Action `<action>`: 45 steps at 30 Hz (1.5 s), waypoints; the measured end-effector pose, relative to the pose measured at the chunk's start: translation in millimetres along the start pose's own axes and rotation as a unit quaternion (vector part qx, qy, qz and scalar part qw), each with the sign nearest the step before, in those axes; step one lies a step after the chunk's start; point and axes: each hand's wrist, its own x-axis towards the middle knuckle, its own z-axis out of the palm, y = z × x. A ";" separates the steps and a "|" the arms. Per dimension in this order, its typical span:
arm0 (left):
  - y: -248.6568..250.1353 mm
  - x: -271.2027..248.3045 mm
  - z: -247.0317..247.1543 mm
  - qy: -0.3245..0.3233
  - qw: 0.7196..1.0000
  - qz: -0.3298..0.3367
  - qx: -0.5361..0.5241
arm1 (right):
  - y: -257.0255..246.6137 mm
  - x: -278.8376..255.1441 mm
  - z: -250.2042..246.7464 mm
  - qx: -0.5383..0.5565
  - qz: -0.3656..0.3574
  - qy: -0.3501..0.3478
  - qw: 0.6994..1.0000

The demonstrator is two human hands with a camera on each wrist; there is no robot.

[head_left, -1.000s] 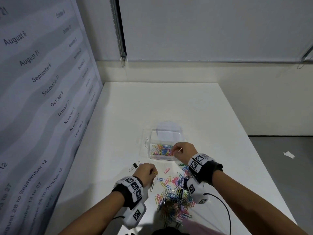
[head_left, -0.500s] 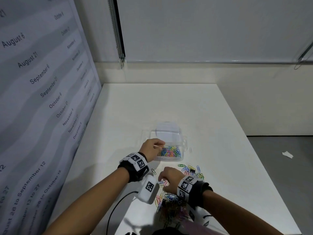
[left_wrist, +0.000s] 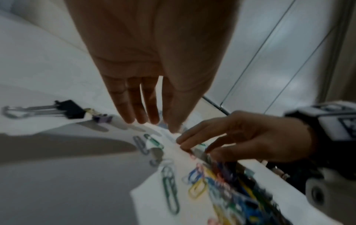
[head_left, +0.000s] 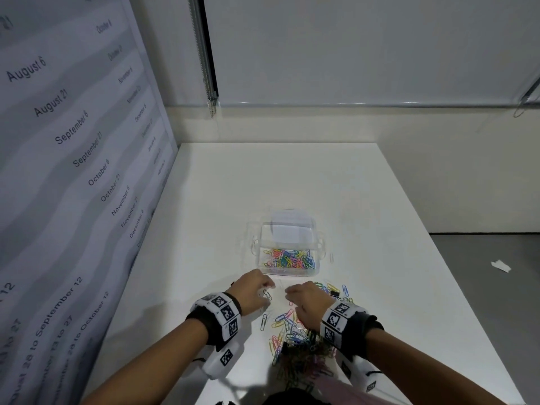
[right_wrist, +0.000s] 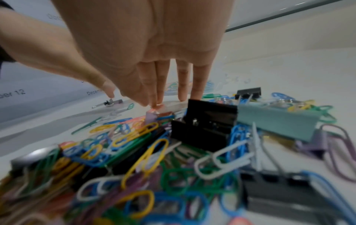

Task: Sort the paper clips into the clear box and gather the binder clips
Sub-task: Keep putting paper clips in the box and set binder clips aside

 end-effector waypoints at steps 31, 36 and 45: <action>1.7 -11.0 50.5 0.011 1.000 0.005 0.007 | 0.2 -8.7 -42.6 0.247 0.149 0.096 0.953; 0.7 -7.5 51.1 0.000 1.000 -0.005 0.017 | 2.9 2.3 -67.4 0.246 0.165 0.156 0.942; -1.8 -6.9 50.4 0.044 0.999 -0.017 0.001 | 13.4 10.3 -79.1 0.277 0.179 0.211 0.920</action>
